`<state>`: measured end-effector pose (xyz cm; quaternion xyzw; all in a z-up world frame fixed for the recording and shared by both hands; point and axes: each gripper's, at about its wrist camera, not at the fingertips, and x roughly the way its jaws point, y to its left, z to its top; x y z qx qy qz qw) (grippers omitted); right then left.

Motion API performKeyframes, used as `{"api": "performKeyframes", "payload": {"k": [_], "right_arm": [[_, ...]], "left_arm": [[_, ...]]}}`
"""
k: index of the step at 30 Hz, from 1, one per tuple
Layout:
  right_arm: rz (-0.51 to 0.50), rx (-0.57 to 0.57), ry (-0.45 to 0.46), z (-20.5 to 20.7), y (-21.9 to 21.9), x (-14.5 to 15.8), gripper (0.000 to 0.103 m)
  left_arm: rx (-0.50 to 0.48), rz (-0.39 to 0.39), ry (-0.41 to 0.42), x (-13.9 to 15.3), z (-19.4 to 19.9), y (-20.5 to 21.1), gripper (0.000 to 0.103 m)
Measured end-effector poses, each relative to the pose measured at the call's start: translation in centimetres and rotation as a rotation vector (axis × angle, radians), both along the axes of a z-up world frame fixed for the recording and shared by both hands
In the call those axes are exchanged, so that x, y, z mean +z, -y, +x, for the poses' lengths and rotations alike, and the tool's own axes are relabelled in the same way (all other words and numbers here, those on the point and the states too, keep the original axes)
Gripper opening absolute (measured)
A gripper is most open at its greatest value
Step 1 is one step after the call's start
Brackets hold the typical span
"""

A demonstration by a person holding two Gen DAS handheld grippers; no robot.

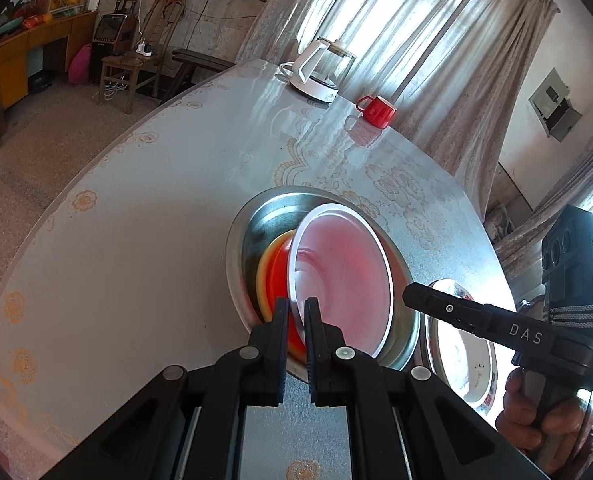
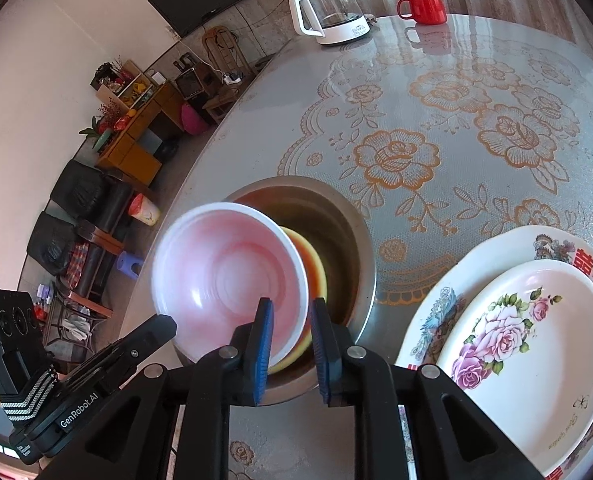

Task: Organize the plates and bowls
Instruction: 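Lower the red bowl into the yellow bowl and open the right gripper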

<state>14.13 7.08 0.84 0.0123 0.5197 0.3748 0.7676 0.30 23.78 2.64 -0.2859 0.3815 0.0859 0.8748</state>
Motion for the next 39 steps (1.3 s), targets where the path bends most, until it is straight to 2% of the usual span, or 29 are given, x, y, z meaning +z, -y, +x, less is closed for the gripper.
{"api": "performKeyframes", "payload": {"k": [6, 13, 18, 20, 22, 24, 27, 30, 32, 34, 39], "right_arm": [[-0.027, 0.021, 0.028, -0.3, -0.8, -0.2, 0.018], [-0.063, -0.005, 0.088, 0.1, -0.8, 0.0, 0.018], [-0.074, -0.006, 0.067, 0.9, -1.1, -1.1, 0.018], [-0.074, 0.005, 0.058, 1.0, -1.4, -1.5, 0.017], [-0.086, 0.008, 0.061, 0.8, -1.6, -1.7, 0.012], [-0.089, 0.013, 0.073, 0.7, -1.6, -1.6, 0.008], [-0.095, 0.006, 0.102, 0.6, -1.4, -1.0, 0.007], [-0.097, 0.006, 0.113, 0.8, -1.3, -0.6, 0.007], [-0.092, 0.004, 0.094, 1.0, -1.2, -0.6, 0.009], [-0.086, -0.009, 0.080, 1.1, -1.1, -0.7, 0.024], [-0.098, 0.011, 0.080, 0.7, -1.5, -1.2, 0.025]], "left_arm": [[0.002, 0.012, -0.022, -0.4, 0.3, 0.1, 0.008], [0.010, 0.019, -0.022, -0.2, 0.5, -0.1, 0.008], [0.006, 0.054, -0.019, 0.1, 0.7, 0.1, 0.008], [0.006, 0.078, -0.016, 0.1, 0.8, 0.3, 0.010], [0.019, 0.101, -0.015, 0.1, 0.8, 0.2, 0.018], [0.039, 0.127, -0.015, 0.2, 0.7, 0.0, 0.021], [0.066, 0.142, -0.016, 0.1, 0.6, -0.5, 0.028], [0.066, 0.153, -0.018, 0.0, 0.6, -0.7, 0.028], [0.064, 0.165, -0.019, 0.0, 0.7, -0.6, 0.028], [0.059, 0.176, -0.018, -0.1, 0.7, -0.4, 0.028], [0.059, 0.206, -0.023, -0.2, 0.8, 0.1, 0.028]]}}
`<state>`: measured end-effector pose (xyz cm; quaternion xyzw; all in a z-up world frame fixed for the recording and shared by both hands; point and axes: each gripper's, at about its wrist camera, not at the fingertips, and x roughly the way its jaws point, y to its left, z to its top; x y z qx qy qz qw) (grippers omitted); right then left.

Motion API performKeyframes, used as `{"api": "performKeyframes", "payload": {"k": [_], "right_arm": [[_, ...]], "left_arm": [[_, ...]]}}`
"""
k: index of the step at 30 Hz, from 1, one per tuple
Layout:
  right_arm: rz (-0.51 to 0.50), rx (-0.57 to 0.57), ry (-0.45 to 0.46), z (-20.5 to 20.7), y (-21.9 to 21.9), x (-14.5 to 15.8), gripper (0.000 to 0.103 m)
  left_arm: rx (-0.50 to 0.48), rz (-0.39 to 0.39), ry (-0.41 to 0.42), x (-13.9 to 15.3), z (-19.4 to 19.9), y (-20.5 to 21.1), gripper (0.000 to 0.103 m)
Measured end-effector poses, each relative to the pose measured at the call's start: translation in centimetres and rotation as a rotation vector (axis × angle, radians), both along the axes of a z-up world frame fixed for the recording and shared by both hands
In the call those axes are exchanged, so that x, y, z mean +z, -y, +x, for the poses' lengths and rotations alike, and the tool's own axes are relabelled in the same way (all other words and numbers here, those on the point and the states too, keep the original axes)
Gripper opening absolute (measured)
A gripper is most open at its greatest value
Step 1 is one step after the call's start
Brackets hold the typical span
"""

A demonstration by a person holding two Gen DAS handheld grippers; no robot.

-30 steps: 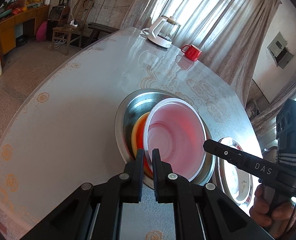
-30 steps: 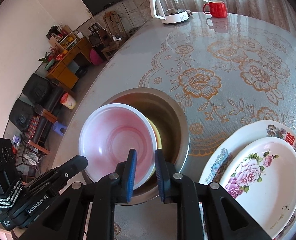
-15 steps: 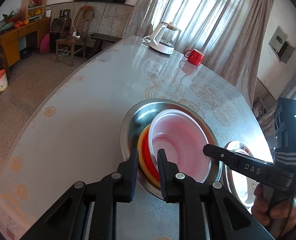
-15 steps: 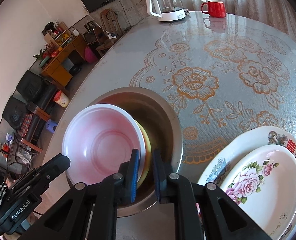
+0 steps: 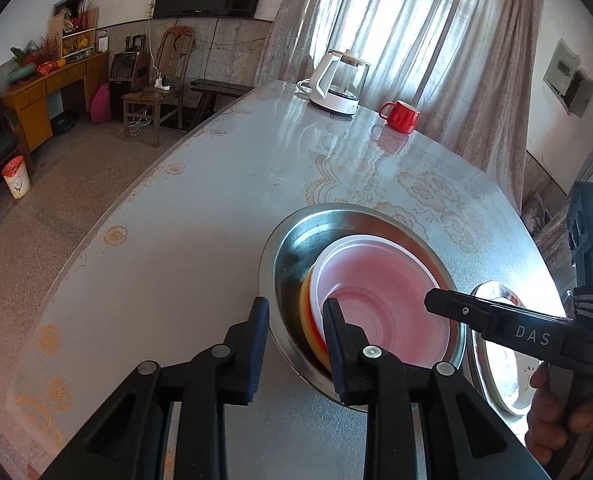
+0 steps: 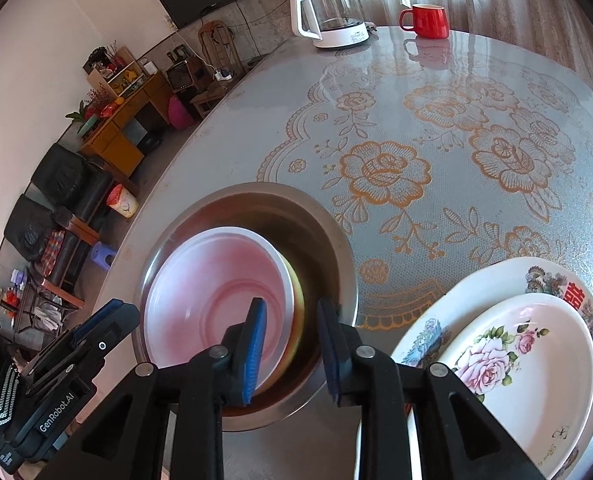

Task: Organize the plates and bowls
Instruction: 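Lower the red bowl into the yellow bowl and open the right gripper, then close the right gripper on the steel bowl's rim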

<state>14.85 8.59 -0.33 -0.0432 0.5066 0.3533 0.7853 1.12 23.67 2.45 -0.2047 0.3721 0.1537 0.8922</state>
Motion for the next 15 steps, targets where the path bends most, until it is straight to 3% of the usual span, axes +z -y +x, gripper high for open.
{"api": "performKeyframes", "payload": {"k": [5, 9, 15], "right_arm": [[-0.058, 0.028, 0.050, -0.6, -1.2, -0.4, 0.023], [-0.099, 0.036, 0.080, -0.6, -2.0, -0.7, 0.010], [-0.110, 0.041, 0.124, -0.1, -2.3, -1.0, 0.008]], "left_arm": [[0.005, 0.042, -0.003, 0.0, 0.1, 0.2, 0.028], [-0.005, 0.060, -0.006, -0.2, 0.2, 0.3, 0.028], [-0.008, 0.067, -0.007, -0.3, 0.3, 0.3, 0.028]]}}
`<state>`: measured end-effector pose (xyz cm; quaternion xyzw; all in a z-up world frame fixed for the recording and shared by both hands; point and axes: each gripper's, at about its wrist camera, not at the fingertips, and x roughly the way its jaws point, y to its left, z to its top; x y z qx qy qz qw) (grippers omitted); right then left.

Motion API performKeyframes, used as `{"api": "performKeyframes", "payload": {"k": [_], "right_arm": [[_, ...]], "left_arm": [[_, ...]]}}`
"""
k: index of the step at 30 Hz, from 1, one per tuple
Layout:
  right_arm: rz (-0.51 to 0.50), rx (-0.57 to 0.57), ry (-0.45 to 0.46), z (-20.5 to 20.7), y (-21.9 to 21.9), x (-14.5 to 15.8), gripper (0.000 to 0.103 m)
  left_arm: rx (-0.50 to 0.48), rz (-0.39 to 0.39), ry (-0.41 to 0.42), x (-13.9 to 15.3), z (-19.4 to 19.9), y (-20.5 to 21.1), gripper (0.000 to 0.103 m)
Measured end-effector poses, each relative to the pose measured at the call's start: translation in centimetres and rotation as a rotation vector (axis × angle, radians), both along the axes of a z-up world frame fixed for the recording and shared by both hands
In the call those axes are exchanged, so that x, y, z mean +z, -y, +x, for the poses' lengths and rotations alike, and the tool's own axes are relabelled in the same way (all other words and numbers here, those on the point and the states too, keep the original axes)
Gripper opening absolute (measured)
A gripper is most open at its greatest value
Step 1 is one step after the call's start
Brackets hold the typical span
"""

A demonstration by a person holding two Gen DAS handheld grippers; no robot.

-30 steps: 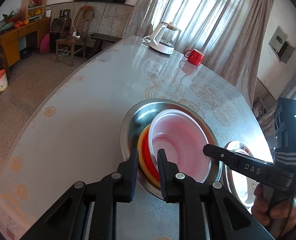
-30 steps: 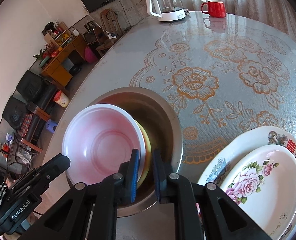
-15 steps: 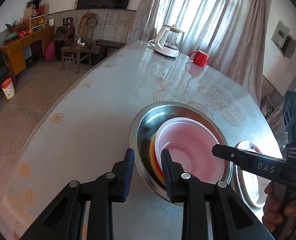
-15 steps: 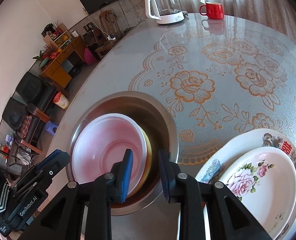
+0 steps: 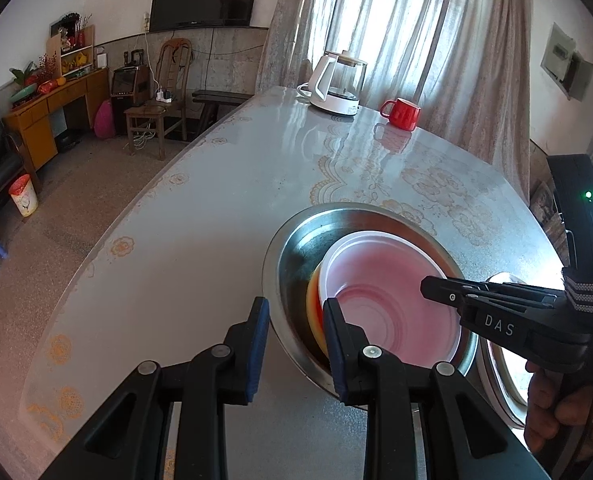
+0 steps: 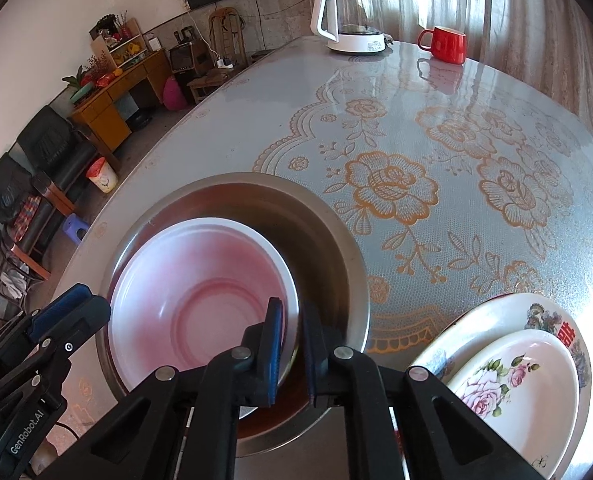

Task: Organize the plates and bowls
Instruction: 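Close the right gripper on the steel bowl's rim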

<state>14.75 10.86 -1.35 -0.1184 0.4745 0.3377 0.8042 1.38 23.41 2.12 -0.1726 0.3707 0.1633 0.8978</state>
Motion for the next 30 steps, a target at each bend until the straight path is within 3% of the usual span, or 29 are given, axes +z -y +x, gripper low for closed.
{"api": "performKeyframes", "payload": {"k": [13, 18, 19, 21, 30], "right_arm": [[-0.030, -0.011, 0.040, 0.5, -1.0, 0.0, 0.007], [-0.040, 0.006, 0.034, 0.0, -1.0, -0.2, 0.010], [-0.039, 0.004, 0.020, 0.1, -0.9, -0.3, 0.015], [-0.017, 0.004, -0.005, 0.3, -0.7, -0.5, 0.016], [0.096, -0.015, 0.037, -1.2, 1.6, 2.6, 0.021]], "left_arm": [[0.001, -0.009, -0.012, -0.2, 0.4, -0.1, 0.029], [0.007, -0.031, -0.016, -0.5, 0.4, -0.1, 0.031], [0.008, -0.033, -0.014, -0.5, 0.3, -0.2, 0.032], [0.010, -0.038, -0.004, -0.4, 0.0, -0.2, 0.032], [0.027, -0.034, 0.018, -0.3, -0.9, -0.4, 0.032]]}}
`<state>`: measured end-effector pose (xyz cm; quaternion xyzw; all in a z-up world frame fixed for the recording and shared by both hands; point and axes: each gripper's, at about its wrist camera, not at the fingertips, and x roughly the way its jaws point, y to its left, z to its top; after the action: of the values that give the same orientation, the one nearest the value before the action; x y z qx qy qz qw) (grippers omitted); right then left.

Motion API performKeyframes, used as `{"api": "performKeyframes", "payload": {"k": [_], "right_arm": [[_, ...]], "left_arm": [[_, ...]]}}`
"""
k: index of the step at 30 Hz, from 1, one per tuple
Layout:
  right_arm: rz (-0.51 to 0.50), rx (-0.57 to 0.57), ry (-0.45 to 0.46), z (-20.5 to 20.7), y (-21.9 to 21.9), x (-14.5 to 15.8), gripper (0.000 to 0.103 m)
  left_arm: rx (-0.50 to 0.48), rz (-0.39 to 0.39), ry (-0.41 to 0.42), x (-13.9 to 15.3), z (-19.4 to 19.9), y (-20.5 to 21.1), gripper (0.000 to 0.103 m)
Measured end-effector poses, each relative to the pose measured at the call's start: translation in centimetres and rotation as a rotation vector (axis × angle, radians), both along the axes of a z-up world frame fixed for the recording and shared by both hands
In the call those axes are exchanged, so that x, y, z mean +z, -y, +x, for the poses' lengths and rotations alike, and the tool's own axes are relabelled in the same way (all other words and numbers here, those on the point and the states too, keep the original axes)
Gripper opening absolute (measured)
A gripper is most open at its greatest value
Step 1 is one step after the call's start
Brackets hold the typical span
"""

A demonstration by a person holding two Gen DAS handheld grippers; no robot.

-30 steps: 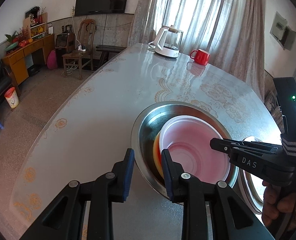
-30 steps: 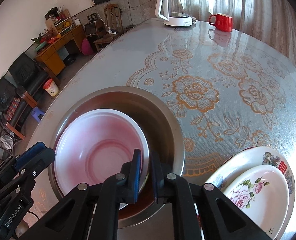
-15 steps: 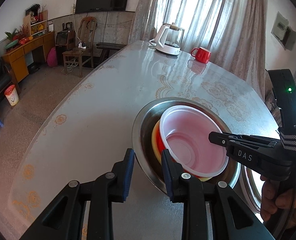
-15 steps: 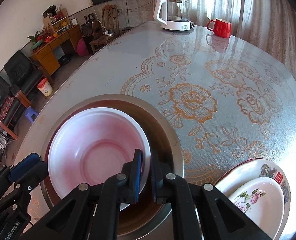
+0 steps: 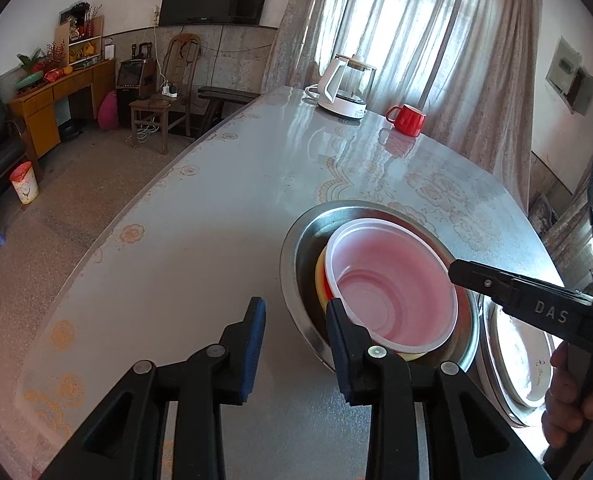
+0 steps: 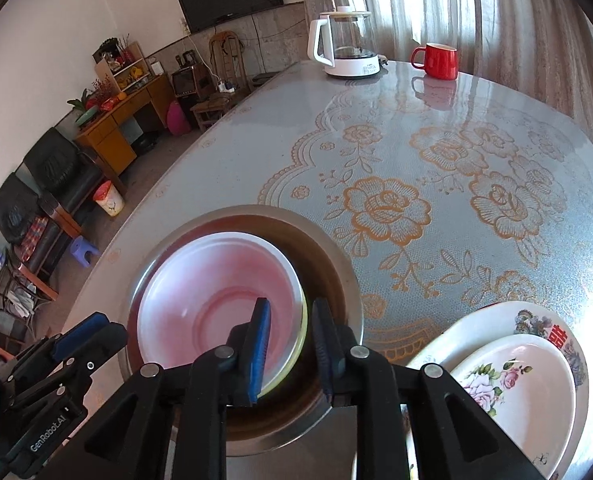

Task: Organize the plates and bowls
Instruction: 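Close the right gripper on the steel bowl's rim, then lift the steel bowl with nested bowls and carry it toward the plate stack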

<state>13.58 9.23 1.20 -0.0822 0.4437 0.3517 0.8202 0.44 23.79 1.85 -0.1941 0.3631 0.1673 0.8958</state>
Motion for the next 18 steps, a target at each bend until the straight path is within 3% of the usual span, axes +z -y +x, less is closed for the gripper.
{"api": "performKeyframes", "payload": {"k": [9, 13, 18], "right_arm": [[-0.006, 0.089, 0.039, -3.2, 0.0, 0.0, 0.021], [-0.038, 0.061, 0.037, -3.0, -0.1, -1.0, 0.021], [-0.004, 0.053, 0.039, -3.0, 0.8, -0.4, 0.022]], "left_arm": [[0.002, 0.011, -0.015, -0.3, -0.1, 0.4, 0.032], [0.001, 0.017, -0.016, -0.4, -0.4, 0.5, 0.032], [0.000, 0.023, -0.011, -0.4, -0.6, 0.3, 0.032]]}}
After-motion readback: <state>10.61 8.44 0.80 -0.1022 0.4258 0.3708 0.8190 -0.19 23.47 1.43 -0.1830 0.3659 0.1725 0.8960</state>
